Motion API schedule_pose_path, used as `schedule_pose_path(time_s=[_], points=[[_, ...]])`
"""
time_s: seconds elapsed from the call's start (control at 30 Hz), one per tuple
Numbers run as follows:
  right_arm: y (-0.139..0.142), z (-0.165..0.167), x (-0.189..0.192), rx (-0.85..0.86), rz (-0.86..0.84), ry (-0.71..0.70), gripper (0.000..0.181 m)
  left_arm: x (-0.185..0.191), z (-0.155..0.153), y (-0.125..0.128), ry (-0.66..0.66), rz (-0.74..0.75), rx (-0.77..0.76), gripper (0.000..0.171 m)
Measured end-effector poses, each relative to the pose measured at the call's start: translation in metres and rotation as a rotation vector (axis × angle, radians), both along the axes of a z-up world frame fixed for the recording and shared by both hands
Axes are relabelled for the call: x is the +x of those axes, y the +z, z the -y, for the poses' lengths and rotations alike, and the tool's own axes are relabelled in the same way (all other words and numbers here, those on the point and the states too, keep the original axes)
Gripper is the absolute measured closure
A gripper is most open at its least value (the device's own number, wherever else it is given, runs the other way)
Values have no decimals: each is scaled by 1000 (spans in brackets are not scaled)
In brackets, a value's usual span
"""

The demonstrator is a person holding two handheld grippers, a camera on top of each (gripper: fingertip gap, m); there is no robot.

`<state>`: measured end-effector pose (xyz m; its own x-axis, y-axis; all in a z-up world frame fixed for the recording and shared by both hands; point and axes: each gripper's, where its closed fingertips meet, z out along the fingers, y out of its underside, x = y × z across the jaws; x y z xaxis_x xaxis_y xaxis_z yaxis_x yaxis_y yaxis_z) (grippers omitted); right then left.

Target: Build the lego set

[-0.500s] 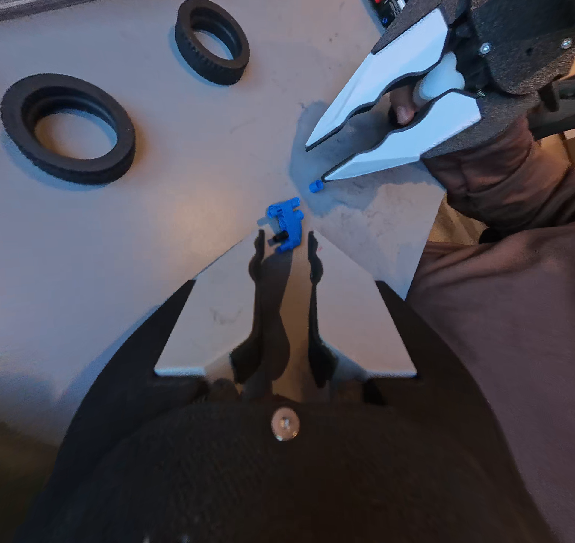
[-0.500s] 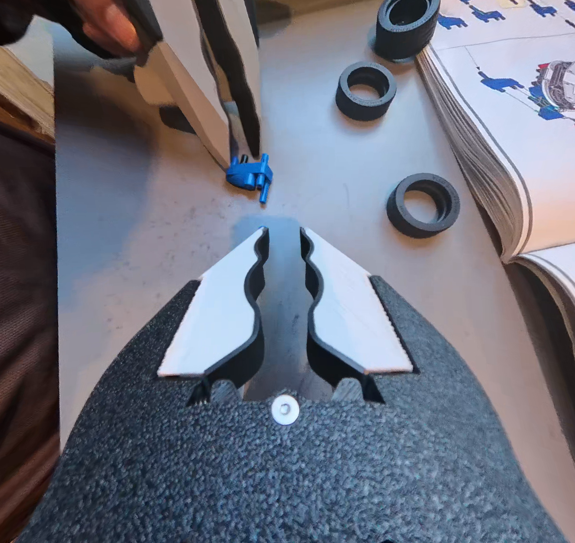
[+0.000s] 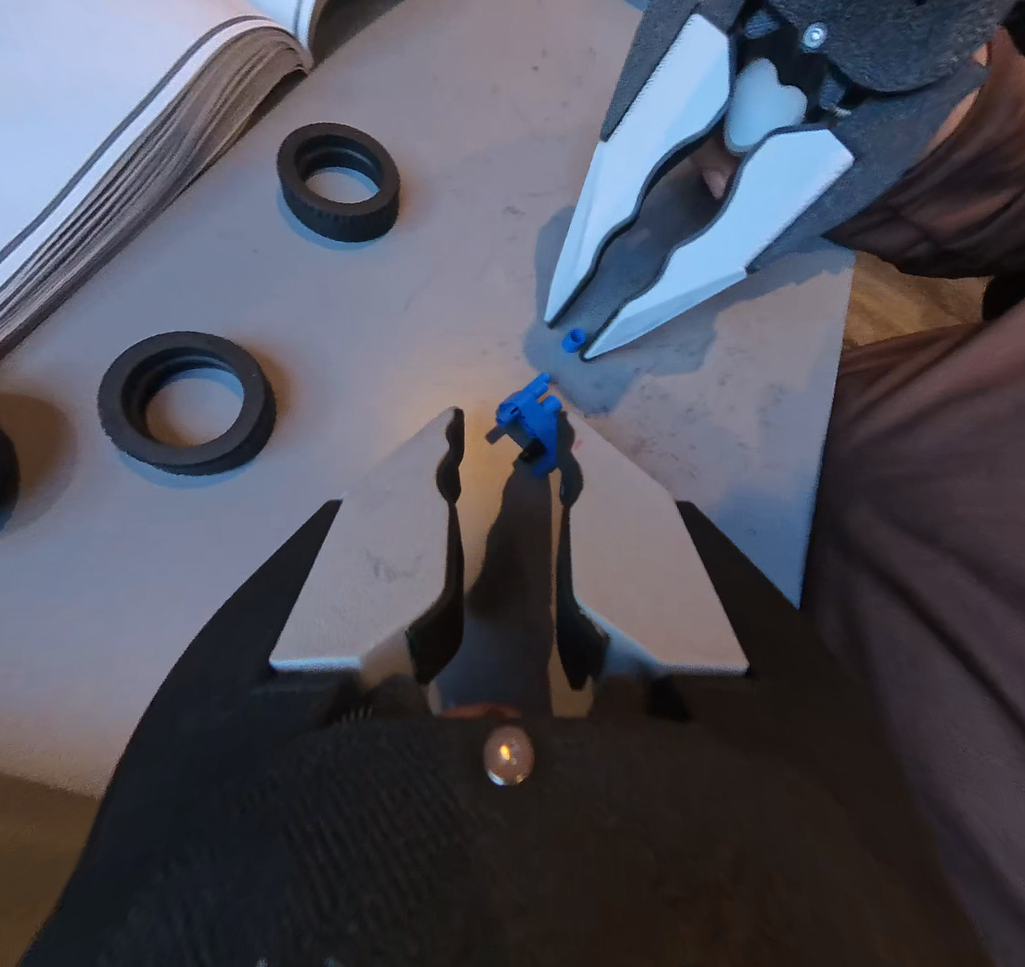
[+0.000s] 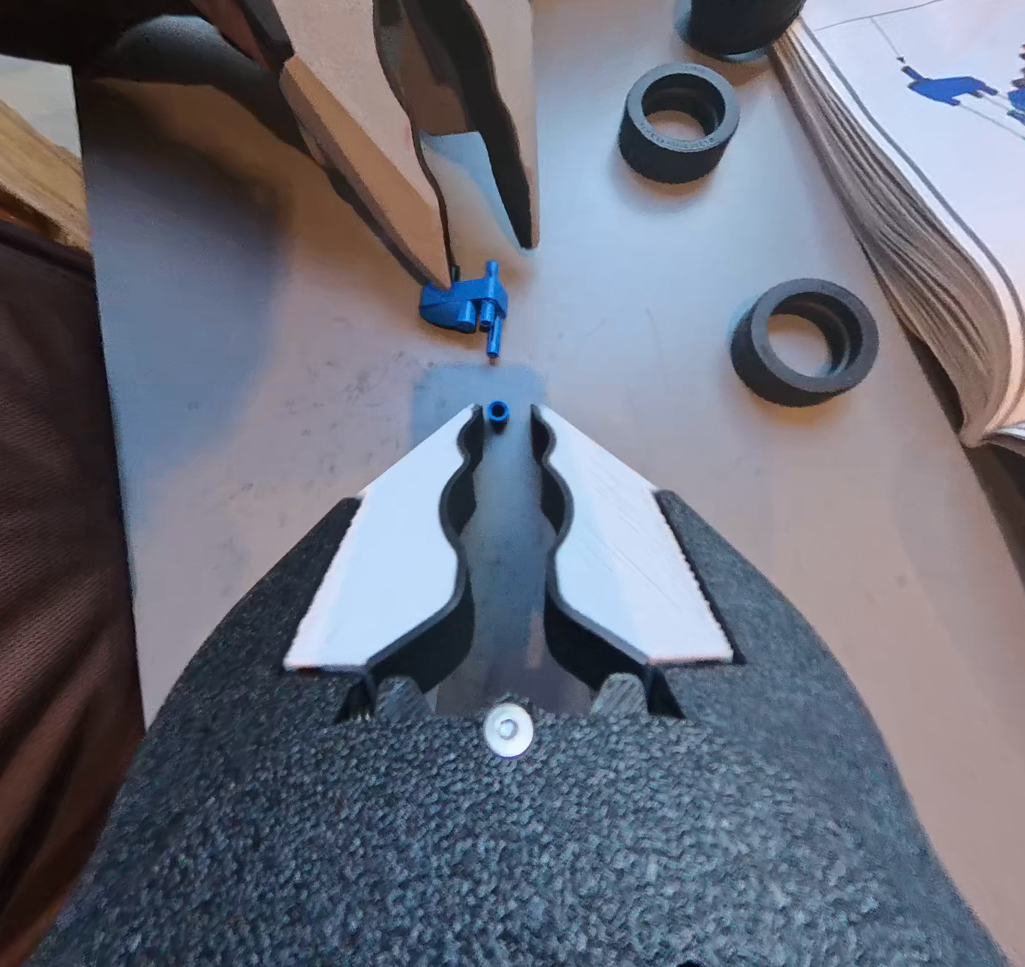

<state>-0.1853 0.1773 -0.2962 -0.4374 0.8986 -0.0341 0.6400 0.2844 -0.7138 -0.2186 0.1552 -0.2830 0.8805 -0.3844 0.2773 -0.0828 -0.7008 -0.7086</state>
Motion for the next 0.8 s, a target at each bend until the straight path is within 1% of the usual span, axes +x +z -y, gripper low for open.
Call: schedule_pose_path(time_s=[0.03,0.1,0.13,0.2,0.3,0.37,0.47,0.53,0.6,0.67,0.8], points=[[0,2,0,-13,6,15,173,2,1,-1,-13,-9,-1,142],[0,4,0,-28,10,24,174,-1,4,-1,-8,-51,-4,140],[2,4,0,-41,0,25,174,-2,4,2,-6,-85,17,141],[15,8,-3,-132,-48,25,174,1,3,17,-36,-185,113,141],[44,15,-8,-434,-90,-3,174,17,-4,34,-95,-346,265,141],[61,14,-11,-661,-94,-35,174,25,-11,44,-95,-420,365,143],[77,10,-14,-910,-97,-74,174,28,-21,62,-30,-493,504,149],[83,12,-12,-1028,-89,-77,174,26,-25,68,2,-548,551,156],[87,11,-12,-1105,-96,-96,174,29,-26,70,-11,-571,573,165],[89,10,-12,-1156,-98,-107,174,30,-27,70,-6,-578,581,165],[89,11,-10,-1198,-94,-109,174,31,-24,71,-20,-560,585,167]])
